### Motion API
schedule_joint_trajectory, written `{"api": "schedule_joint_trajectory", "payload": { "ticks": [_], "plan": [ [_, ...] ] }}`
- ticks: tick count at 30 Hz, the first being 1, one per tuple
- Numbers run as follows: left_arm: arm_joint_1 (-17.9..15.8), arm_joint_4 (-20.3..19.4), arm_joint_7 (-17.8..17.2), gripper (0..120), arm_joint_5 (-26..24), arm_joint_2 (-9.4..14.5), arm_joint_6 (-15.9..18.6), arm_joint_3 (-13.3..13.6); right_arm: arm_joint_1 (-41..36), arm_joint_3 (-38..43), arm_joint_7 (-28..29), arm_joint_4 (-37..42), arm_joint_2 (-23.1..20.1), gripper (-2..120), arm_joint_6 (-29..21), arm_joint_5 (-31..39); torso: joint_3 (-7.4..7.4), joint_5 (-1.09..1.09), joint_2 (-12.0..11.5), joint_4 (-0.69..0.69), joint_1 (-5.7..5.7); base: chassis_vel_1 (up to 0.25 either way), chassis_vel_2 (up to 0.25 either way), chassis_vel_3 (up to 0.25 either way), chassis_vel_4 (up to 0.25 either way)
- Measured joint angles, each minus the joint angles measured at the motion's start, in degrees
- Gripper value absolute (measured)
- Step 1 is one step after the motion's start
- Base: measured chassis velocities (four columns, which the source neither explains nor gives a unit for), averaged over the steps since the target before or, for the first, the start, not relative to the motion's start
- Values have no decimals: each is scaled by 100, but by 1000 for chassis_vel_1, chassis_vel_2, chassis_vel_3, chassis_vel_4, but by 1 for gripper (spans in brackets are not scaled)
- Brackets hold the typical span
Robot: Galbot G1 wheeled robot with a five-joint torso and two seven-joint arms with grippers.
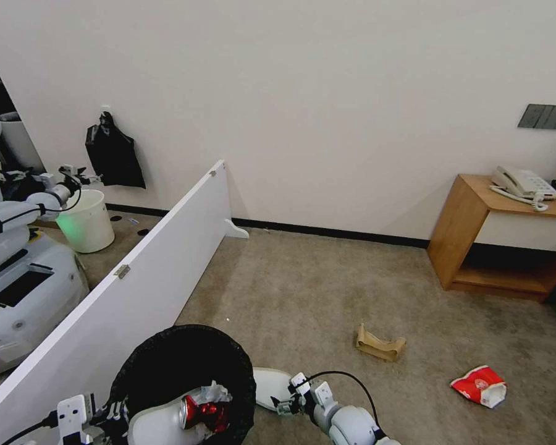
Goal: Pick up the trash bin, then pick up the garbage from the floor and place it into the trash bin.
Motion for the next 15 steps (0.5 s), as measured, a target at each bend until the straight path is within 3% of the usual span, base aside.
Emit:
{"api": "schedule_joint_trajectory", "payload": {
  "ticks": [15],
  "plan": [
    [4,-8,1,4,-15,-2,-1,-9,334,-19,-96,-607,229,100,79,-26,0,0,0,0,0,0,0,0,0]
  ]
}}
